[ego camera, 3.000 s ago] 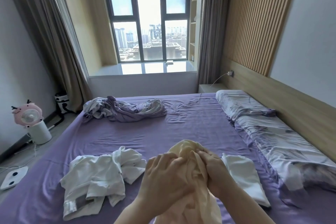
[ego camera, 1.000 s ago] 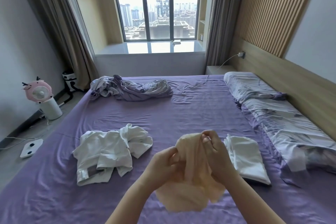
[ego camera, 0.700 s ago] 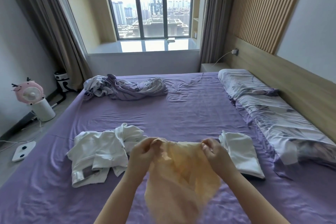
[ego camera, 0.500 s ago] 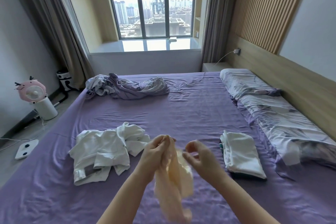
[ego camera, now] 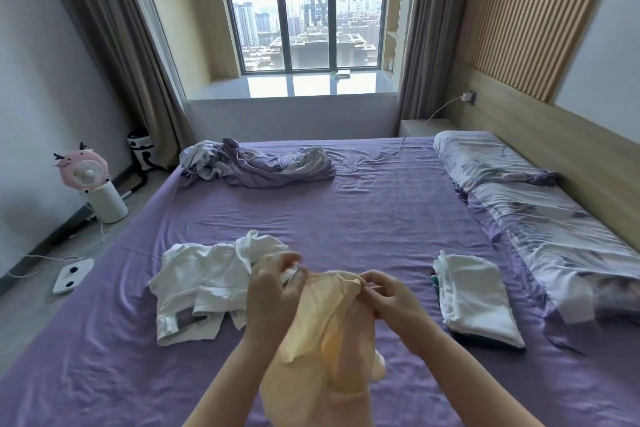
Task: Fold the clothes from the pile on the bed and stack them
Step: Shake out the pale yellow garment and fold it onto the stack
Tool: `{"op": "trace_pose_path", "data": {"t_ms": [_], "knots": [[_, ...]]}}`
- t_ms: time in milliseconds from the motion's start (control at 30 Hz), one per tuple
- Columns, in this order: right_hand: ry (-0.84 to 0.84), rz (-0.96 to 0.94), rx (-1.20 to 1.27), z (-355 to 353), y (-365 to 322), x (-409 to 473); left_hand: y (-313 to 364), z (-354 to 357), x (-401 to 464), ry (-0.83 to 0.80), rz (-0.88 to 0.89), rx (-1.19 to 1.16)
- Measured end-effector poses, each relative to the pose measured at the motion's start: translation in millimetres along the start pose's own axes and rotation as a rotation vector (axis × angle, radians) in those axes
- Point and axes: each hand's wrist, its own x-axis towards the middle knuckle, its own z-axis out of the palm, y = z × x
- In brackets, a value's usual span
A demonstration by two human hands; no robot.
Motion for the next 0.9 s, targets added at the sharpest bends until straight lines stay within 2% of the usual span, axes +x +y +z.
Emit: {"op": "trace_pose_path", "data": {"t_ms": [67, 200, 267, 333, 400, 500, 567, 633, 700, 800, 900], "knots": [[0.008, -0.018, -0.042, 3.7, -0.6, 2.9, 1.8, 13.2, -20.2, -0.122, 0.003, -0.087], [0.046, -0.049, -0.024, 7.0, 1.3, 3.4, 1.8, 38.8, -42.3, -0.443, -0.118, -0.308], [0.131, -0.042, -0.106, 3.3, 3.6, 4.2, 1.1, 46.2, -42.8, -0.496, -0.138, -0.260], [0.193, -0.030, -0.121, -3.2, 7.1, 3.2, -0.2, 49.1, -38.9, -0.435, -0.089, -0.144], [0.205, -0.017, -0.018, -10.2, 10.8, -0.9, 5.6, 48.0, -30.9, -0.392, -0.069, -0.136], [0.073, -0.065, 0.117, -14.5, 17.4, -12.2, 21.7, 44.5, -18.9, -0.430, -0.215, -0.448], [-0.021, -0.092, -0.041, -11.8, 28.5, -18.6, 28.3, 43.6, -11.7, -0.439, -0.298, -0.604], [-0.030, -0.099, -0.294, -8.1, 40.7, -21.4, 29.7, 43.3, -5.9, -0.415, -0.298, -0.640], [0.010, -0.127, -0.351, -7.0, 46.6, -21.6, 25.7, 39.6, 0.6, -0.330, -0.248, -0.576], [0.080, -0.110, -0.163, -14.0, 49.4, -20.7, 6.4, 24.6, 13.6, -0.160, -0.152, -0.320], [0.175, -0.024, -0.118, -26.6, 52.0, -18.7, -17.7, 5.2, 23.0, -0.069, -0.196, -0.223]]}}
